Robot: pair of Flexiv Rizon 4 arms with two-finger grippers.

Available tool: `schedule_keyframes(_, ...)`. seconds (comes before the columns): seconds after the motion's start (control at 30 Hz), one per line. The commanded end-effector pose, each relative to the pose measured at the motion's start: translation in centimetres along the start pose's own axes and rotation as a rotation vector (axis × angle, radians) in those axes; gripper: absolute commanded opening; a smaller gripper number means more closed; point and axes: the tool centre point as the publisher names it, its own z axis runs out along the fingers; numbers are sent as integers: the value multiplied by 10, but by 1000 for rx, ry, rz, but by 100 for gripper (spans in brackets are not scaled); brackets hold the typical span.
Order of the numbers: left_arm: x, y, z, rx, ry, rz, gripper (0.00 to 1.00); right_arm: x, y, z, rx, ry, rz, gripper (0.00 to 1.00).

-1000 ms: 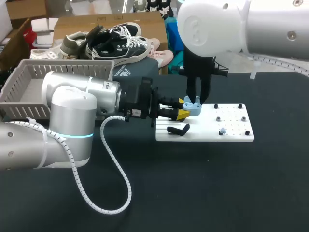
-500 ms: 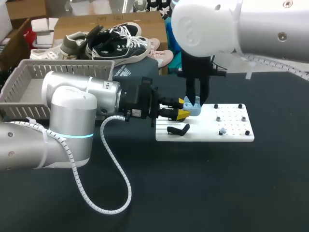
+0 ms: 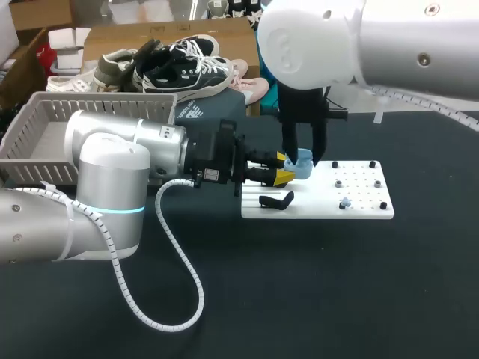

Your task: Pick up each earbud case from the left stands, insert the matching earbuds, close the lid, and place the case in the box.

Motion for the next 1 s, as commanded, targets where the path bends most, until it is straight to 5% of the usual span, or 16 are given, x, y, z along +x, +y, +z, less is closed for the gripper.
schedule_keyframes(0.03, 0, 0, 0, -2, -2, 1, 0, 1, 0, 0, -2, -1, 3, 46)
schedule_keyframes(0.37, 0, 0, 0, -2, -2, 1, 0, 8, -20, -20, -90, -19, 30, 47)
schedule_keyframes(0.47, 0, 0, 0, -2, -2, 1, 0, 7, -36, -23, -112, -30, 72, 63)
schedule_keyframes(0.63, 0, 0, 0, -2, -2, 1, 0, 1, -61, -22, -169, -81, 134, 65)
schedule_keyframes(0.73, 0, 0, 0, -2, -2, 1, 0, -1, -74, -18, -219, -119, 135, 78)
schedule_keyframes(1.0, 0, 0, 0, -2, -2, 1, 0, -7, -102, -4, -329, -183, 129, 54)
